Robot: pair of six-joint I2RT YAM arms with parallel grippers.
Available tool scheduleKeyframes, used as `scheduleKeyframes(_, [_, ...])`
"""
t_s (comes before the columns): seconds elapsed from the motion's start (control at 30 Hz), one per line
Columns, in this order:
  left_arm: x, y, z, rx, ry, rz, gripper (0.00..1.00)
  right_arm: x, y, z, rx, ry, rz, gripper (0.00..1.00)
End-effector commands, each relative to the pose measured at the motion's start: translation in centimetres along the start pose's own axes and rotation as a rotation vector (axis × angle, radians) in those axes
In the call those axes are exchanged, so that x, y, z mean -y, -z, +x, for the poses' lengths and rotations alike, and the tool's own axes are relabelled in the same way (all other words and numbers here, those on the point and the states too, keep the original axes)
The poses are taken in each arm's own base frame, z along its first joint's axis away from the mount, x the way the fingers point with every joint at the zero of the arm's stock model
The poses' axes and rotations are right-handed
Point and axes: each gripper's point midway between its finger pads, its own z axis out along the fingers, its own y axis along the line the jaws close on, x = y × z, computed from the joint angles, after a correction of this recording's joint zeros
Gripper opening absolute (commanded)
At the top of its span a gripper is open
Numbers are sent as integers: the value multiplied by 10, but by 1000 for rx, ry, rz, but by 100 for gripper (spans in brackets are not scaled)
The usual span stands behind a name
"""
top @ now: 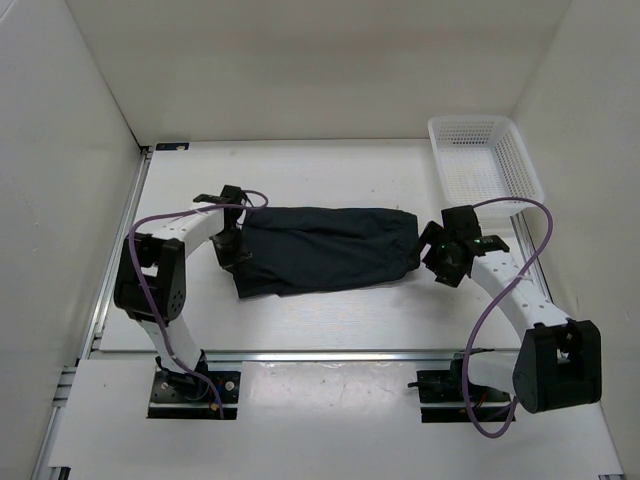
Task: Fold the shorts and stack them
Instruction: Fold the shorts
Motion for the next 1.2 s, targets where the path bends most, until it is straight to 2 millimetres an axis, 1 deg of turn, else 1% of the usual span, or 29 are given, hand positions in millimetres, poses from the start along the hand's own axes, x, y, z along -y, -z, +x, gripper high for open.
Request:
scheduleKeyframes(0.0, [7, 25, -18, 100, 22, 29, 10, 3, 7, -5, 34, 14, 2, 91])
scheduleKeyframes(0.03, [7, 34, -22, 123, 25, 34, 10, 3, 7, -5, 34, 14, 2, 91])
scheduleKeyframes(0.13, [6, 63, -23, 176, 39, 70, 10, 4, 7, -5, 34, 23, 2, 91])
scheduleKeyframes(0.23, [3, 80, -19, 203, 51, 89, 10, 4, 7, -5, 34, 23, 2, 91])
scheduleKeyframes(0.33, [4, 91, -13, 219, 60, 133, 10, 4, 7, -5, 34, 23, 2, 91])
scheduleKeyframes(0.37, [1, 88, -8, 211, 59, 127, 10, 4, 7, -5, 34, 23, 2, 91])
scheduleKeyframes(0.4, [3, 85, -8, 212, 58, 139, 10, 4, 7, -5, 34, 23, 2, 91])
scheduleKeyframes(0.43, [2, 81, -6, 202, 58, 132, 15, 4, 7, -5, 34, 23, 2, 91])
scheduleKeyframes(0.47, [2, 74, -5, 191, 57, 124, 30, 4, 7, -5, 34, 23, 2, 91])
scheduleKeyframes(0.5, [0, 66, -2, 165, 55, 107, 67, 1, 7, -5, 35, 23, -11, 91])
scheduleKeyframes(0.53, [2, 60, -3, 155, 54, 100, 69, 2, 5, -4, 28, 23, -5, 91])
scheduleKeyframes(0.57, [4, 46, -6, 140, 53, 90, 69, 2, 5, -4, 28, 23, -5, 91])
scheduleKeyframes(0.6, [4, 36, -4, 126, 52, 80, 71, 0, 5, -3, 21, 23, -14, 91])
scheduleKeyframes(0.63, [6, 31, -6, 125, 52, 79, 71, 0, 5, -3, 21, 23, -14, 89])
scheduleKeyframes(0.67, [8, 22, -11, 126, 52, 69, 76, -1, 5, -2, 15, 34, -21, 89])
scheduleKeyframes(0.7, [7, 16, -9, 116, 60, 63, 78, -1, 5, -2, 15, 34, -21, 89])
scheduleKeyframes(0.77, [8, 10, -12, 118, 61, 53, 79, -2, 8, -3, 24, 34, -29, 89])
scheduleKeyframes(0.8, [9, 6, -13, 116, 61, 52, 75, -1, 8, -3, 24, 43, -29, 89])
scheduleKeyframes(0.83, [10, 8, -16, 123, 61, 57, 70, 1, 6, -1, 17, 43, -23, 89])
scheduleKeyframes(0.87, [10, 5, -15, 113, 60, 50, 61, 1, 6, -1, 17, 43, -23, 89])
scheduleKeyframes(0.9, [12, 7, -18, 122, 61, 56, 51, 1, 6, -1, 17, 43, -23, 89])
scheduleKeyframes(0.97, [12, 8, -18, 122, 61, 56, 32, 1, 6, -1, 17, 43, -23, 89])
scheduleKeyframes(1.0, [12, 11, -19, 133, 62, 64, 20, 1, 6, -1, 17, 43, -23, 89])
scheduleKeyframes(1.1, [10, 24, -17, 141, 63, 69, 20, 1, 6, -1, 17, 43, -23, 89])
scheduleKeyframes(1.13, [9, 28, -16, 143, 63, 71, 11, 1, 6, -1, 17, 43, -23, 89])
scheduleKeyframes(1.17, [11, 34, -16, 148, 63, 85, 11, 1, 6, -1, 17, 43, -23, 89])
